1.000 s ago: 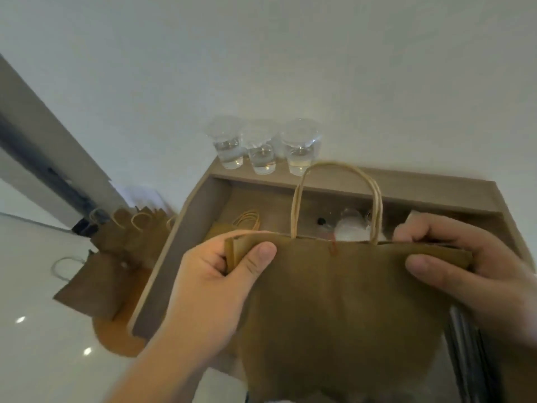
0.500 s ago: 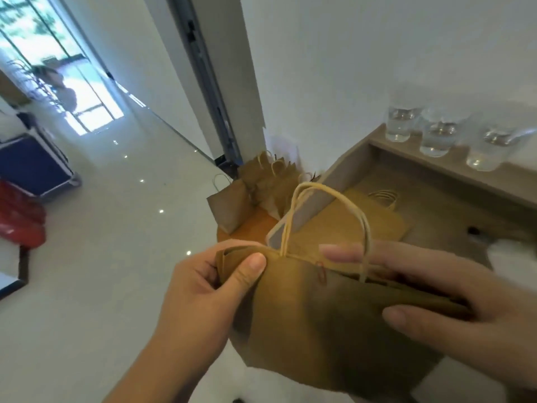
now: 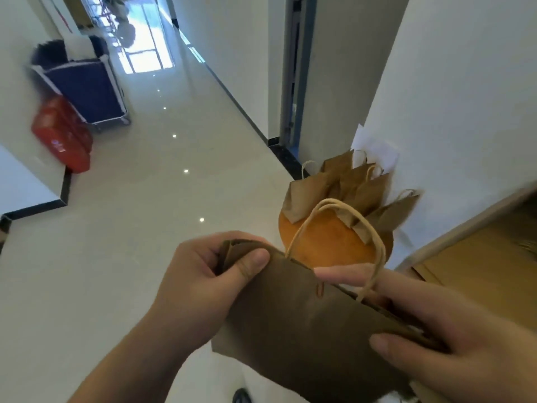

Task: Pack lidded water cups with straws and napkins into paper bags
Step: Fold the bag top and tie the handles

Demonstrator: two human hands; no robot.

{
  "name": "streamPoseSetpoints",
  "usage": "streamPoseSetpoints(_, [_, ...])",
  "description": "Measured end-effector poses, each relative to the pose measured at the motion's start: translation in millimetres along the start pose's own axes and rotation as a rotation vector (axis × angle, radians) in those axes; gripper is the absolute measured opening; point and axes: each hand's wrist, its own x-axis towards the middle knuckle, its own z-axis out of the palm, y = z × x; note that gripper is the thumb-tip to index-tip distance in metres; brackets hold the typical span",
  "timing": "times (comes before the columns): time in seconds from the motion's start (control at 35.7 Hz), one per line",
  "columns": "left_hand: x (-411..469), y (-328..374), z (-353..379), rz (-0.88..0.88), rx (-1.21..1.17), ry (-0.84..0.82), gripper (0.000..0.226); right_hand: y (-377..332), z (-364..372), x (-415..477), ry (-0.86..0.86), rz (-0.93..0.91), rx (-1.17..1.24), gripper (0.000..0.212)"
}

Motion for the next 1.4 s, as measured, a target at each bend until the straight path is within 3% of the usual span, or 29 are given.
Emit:
streamPoseSetpoints(0.17, [17,-20,-76,0.078,0.068,0.058,0.017,-47,12,77,-0.089,0.107,-0.054,0.068])
streamPoseSetpoints(0.28, [42,-41,-93,0.067,0.071,0.098,0.021,-64,14,124,-0.113,0.180,-0.161,0.018])
streamPoseSetpoints(0.36, [54,-52,-89,0.042,0.090,0.074,0.031,-63,11,148,-0.091,0.213,-0.290,0.034])
streamPoseSetpoints(0.48, [80,-66,-90,0.000,0.079,0.045,0.028,-48,1,182,-0.034,0.204,-0.353,0.036])
streamPoseSetpoints(0.7, [158,-88,-81,-0.029,0.125,-0.075,0.035,2,-32,235,-0.110,0.235,-0.201,0.041])
streamPoseSetpoints(0.81, [223,-102,-55,-0.058,0.216,-0.143,0.038,40,-60,264,-0.039,0.269,-0.097,0.039])
streamPoseSetpoints(1.09, [393,-116,32,-0.267,0.422,-0.367,0.014,147,-145,341,0.101,0.553,0.009,0.028])
streamPoseSetpoints(1.29, [472,-122,77,-0.279,0.426,-0.403,0.015,244,-175,387,0.400,0.820,0.141,0.029])
streamPoseSetpoints(1.4, [516,-137,84,-0.228,0.427,-0.432,0.032,299,-187,409,0.578,0.906,0.317,0.026])
